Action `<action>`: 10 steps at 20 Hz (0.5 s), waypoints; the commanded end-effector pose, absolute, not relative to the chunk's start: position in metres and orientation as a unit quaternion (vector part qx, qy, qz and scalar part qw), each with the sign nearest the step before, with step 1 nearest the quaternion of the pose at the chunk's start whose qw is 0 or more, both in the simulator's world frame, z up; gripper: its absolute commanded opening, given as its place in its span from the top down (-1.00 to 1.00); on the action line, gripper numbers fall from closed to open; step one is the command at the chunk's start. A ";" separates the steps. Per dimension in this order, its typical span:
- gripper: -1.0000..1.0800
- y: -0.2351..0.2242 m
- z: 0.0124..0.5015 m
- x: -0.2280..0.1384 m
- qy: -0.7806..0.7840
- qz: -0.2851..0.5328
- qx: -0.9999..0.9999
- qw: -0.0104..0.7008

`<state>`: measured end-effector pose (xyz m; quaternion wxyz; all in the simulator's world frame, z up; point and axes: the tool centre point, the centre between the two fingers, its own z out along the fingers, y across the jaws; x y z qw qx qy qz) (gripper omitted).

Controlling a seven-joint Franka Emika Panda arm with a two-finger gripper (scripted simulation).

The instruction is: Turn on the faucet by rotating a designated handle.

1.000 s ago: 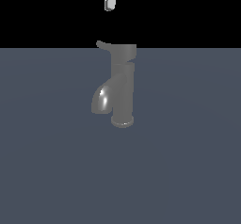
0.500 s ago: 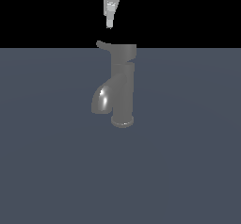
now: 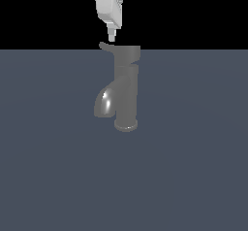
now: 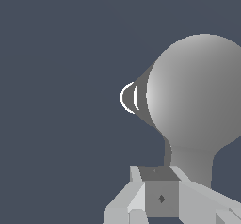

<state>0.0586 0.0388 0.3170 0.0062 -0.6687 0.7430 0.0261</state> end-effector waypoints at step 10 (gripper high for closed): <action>1.00 0.044 0.298 0.082 0.791 0.002 -0.612 0.000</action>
